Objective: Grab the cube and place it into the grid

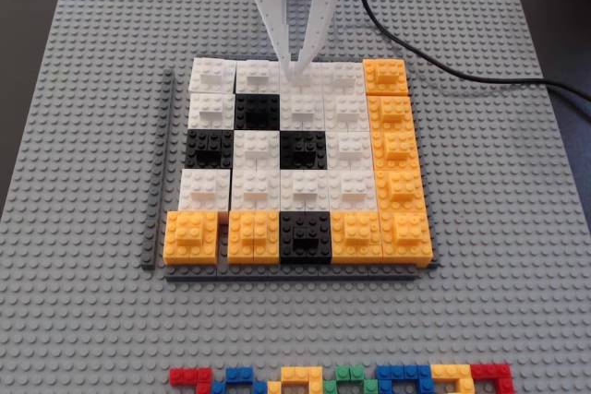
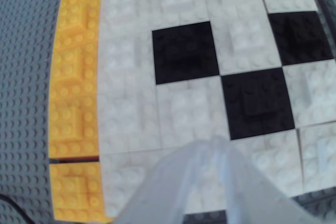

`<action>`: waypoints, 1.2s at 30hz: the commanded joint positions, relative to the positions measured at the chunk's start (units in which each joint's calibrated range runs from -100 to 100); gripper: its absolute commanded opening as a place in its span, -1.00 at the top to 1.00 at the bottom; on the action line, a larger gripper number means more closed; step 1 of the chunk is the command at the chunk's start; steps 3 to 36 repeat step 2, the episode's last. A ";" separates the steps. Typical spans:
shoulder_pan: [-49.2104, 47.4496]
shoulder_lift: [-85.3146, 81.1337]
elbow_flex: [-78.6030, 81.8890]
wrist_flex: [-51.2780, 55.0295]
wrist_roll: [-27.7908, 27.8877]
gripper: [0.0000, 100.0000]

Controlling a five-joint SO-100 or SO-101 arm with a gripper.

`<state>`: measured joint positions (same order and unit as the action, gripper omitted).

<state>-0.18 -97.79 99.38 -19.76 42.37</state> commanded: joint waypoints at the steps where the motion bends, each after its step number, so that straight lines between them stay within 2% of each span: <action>1: 0.07 -2.21 0.53 0.02 -0.05 1.00; 36: 0.07 -2.21 0.53 0.02 -0.05 1.00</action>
